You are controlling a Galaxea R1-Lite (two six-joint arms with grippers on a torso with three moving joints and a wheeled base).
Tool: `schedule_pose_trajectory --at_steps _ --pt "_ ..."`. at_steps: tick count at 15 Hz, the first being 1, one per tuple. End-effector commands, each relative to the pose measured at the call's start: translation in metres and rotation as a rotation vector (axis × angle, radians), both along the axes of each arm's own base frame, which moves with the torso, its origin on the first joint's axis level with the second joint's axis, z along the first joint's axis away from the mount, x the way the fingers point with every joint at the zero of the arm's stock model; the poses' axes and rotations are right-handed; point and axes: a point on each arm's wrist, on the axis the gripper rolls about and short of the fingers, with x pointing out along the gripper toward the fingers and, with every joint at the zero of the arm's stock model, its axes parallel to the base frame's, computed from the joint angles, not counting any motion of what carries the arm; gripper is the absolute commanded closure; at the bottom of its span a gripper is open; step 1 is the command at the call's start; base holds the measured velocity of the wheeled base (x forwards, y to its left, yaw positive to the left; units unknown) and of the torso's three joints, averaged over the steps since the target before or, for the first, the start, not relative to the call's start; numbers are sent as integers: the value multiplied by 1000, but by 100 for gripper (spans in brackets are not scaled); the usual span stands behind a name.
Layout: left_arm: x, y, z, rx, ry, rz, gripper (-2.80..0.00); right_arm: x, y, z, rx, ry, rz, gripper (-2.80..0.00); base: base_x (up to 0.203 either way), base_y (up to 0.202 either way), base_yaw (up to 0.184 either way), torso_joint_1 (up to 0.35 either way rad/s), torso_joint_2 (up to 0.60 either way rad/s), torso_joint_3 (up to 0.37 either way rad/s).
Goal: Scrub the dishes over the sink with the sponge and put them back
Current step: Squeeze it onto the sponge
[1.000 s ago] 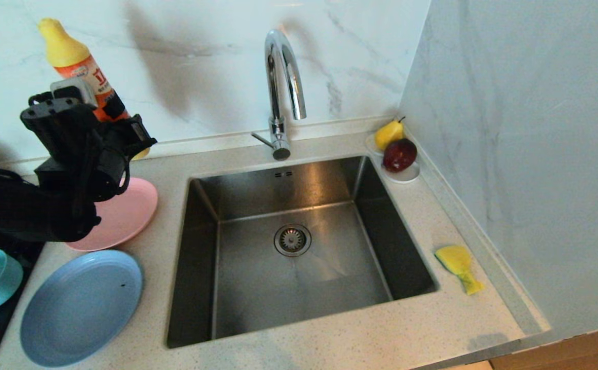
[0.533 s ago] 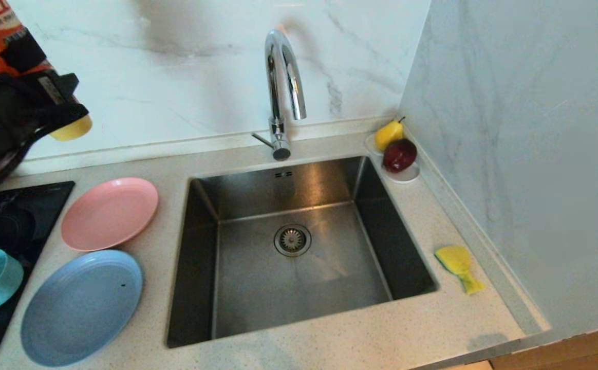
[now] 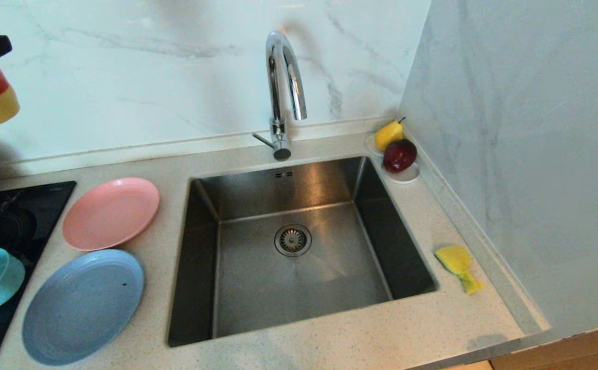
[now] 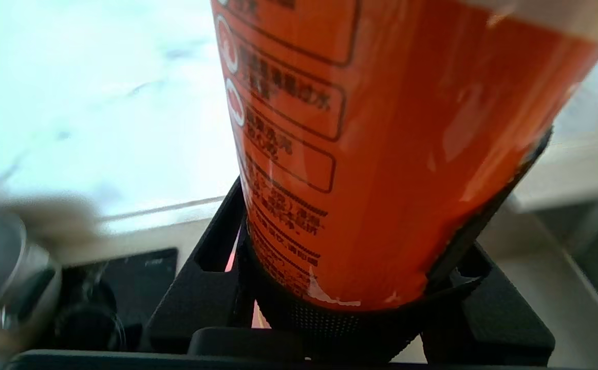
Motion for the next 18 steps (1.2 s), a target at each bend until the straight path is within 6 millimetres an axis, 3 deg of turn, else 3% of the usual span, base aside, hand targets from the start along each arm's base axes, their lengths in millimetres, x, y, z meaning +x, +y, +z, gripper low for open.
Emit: schedule_pose_trajectory --at_steps 1,4,10,13,18 --pt "-11 -4 8 34 20 -92 0 0 0 0 -1 0 0 0 0 0 0 0 0 0" --pt "-8 -11 4 55 54 -192 0 0 0 0 -1 0 0 0 0 0 0 0 0 0" --pt "16 -48 14 119 60 -359 0 0 0 0 -1 0 0 0 0 0 0 0 0 0" --pt "31 -75 26 158 34 -439 0 0 0 0 -1 0 0 0 0 0 0 0 0 0" --pt "59 -126 18 273 42 -481 0 0 0 0 -1 0 0 0 0 0 0 0 0 0"
